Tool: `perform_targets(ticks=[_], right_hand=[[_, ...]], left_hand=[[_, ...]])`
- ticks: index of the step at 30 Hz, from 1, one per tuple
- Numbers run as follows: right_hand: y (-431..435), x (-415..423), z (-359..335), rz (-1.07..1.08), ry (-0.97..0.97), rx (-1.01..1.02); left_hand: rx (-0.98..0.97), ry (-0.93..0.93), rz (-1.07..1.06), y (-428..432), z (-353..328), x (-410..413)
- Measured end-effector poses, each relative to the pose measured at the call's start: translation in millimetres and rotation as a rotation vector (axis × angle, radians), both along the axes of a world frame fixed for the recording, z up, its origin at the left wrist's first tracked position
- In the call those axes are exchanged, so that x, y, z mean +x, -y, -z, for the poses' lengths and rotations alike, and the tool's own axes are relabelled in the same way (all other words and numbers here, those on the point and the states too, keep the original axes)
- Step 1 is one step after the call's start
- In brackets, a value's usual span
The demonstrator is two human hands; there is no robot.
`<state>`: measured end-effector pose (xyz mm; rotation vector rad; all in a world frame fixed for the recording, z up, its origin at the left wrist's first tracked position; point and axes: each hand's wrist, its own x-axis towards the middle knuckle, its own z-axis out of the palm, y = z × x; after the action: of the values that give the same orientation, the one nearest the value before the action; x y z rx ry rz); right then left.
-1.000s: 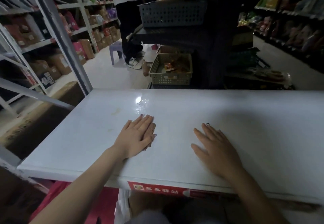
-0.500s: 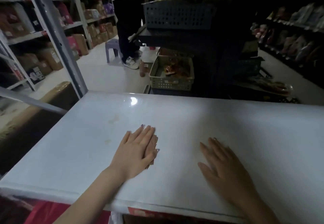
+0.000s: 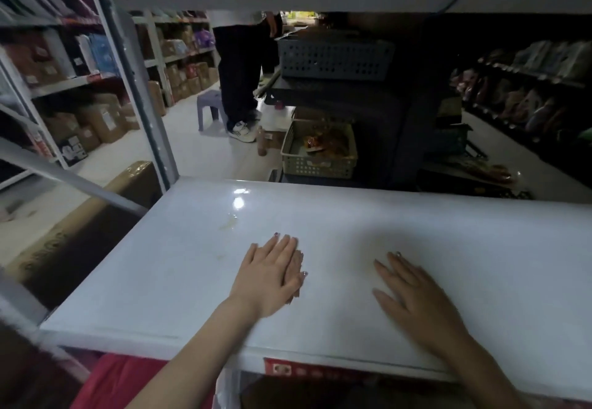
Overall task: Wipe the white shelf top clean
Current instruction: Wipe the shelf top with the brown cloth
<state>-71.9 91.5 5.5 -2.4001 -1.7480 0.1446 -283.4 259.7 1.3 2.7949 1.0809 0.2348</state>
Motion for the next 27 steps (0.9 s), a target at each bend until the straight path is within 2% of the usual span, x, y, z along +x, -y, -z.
perform_targets(ticks=[8, 15, 27], right_hand=[[-1, -11, -8, 0.021, 0.029, -0.046], [-45, -59, -5, 0.083, -0.003, 0.081], [-65, -80, 5, 0.054, 0.0, 0.069]], left_hand=[[0.021, -0.025, 0.029, 10, 3, -15], [0.017, -0.01, 0.02, 11, 5, -19], [0.084, 0.047, 0.053, 15, 13, -42]])
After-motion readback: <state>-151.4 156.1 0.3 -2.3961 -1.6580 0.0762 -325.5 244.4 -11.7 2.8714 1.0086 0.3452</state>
